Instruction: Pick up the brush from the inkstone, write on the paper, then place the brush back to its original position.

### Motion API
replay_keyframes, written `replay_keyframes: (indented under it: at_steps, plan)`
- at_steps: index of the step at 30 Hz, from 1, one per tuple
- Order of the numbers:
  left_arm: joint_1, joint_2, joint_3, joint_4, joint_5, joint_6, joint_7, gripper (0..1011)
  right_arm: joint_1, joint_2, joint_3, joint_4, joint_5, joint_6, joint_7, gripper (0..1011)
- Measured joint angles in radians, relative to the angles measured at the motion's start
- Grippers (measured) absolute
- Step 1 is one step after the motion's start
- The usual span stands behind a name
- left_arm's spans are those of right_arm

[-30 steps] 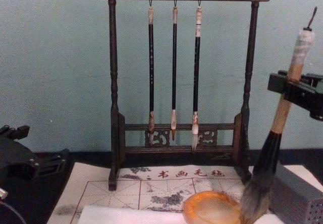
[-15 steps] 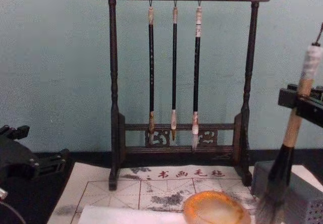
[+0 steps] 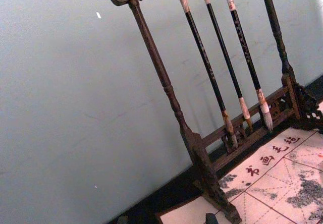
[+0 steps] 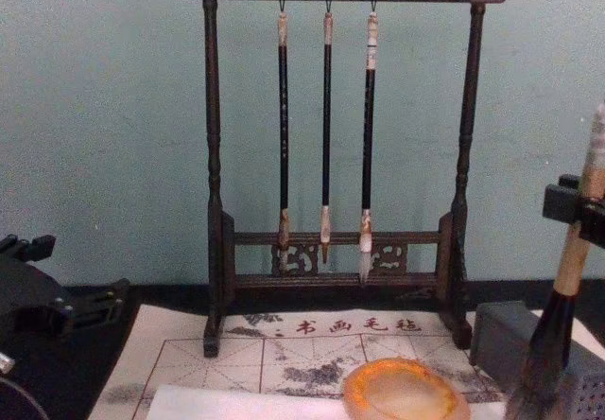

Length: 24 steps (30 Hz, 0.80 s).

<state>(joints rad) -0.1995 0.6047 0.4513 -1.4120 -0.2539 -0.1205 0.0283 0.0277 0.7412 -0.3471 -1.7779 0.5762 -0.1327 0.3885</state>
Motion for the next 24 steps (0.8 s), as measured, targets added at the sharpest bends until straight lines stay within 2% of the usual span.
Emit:
replay_keyframes:
  at_steps: [24]
  plan:
    - [0.000, 0.000, 0.000, 0.000, 0.000, 0.000, 0.000, 1001, 0.001, -0.067, 0.034, 0.038, -0.048, 0.013, 0.032, 181]
